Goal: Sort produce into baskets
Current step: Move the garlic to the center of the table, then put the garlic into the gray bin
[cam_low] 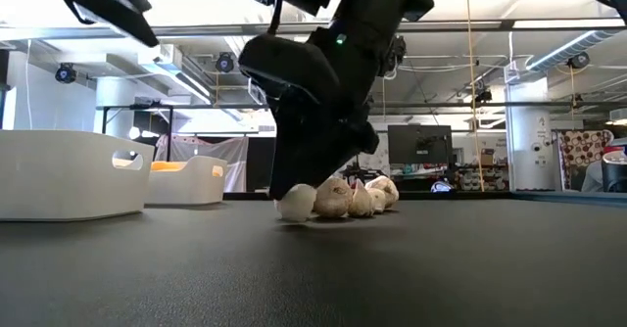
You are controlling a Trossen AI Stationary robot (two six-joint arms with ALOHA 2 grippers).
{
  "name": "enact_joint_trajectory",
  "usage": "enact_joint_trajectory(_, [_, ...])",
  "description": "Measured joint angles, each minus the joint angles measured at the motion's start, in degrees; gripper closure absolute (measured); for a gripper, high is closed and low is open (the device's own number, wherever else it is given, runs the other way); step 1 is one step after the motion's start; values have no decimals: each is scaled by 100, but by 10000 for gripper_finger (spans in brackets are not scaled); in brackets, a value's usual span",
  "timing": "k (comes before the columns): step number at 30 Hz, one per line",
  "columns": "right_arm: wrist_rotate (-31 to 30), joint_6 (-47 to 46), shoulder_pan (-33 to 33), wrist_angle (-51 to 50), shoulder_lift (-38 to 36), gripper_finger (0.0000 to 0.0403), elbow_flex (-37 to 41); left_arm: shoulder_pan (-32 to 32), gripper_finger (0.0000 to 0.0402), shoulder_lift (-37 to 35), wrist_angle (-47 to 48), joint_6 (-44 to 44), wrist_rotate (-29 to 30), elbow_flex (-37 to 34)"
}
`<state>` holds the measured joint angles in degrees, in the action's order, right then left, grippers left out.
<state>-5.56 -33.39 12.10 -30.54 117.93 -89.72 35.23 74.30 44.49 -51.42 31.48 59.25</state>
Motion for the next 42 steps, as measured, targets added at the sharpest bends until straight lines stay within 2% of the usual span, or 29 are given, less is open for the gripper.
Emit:
enact_joint_trajectory(5, [-2,-108,0,-161,-243,203,-2,-52,146,6,-449,18,-5,-309])
enact_joint_trajectory(9, [-127,60,60,-470,-777,179,-2,-272,146,121,-1266,254,-248,-537])
enact_joint_trajectory(14, [-954,444,332,-999,-1634,164,-5,-640,146,592,-2170,654,-357,-654])
enact_joint_trajectory(20, [-1864,389,743,-1623,-2594,167,89,-891,146,1530,-3204,1361,-430,-654])
enact_joint_trajectory(24, [-2292,43,1139,-1689,-3053,167,192,-1139,146,2108,-3940,1767,-1214,-627])
enact_joint_trajectory(27, [-2572,-211,1516,-1731,-3214,166,213,-1327,146,2413,-4021,2106,-1760,-527])
enact_joint_trajectory(29, [-2775,-328,1759,-1761,-3239,165,226,-1434,146,2515,-4031,2213,-1922,-474])
enact_joint_trajectory(35, [-3047,-783,2200,-1893,-3150,165,260,-1636,146,2719,-3882,2525,-2005,-495])
enact_joint_trajectory(42, [-3049,-1299,2413,-2074,-2893,165,278,-1653,146,3111,-3989,3449,-2196,-464])
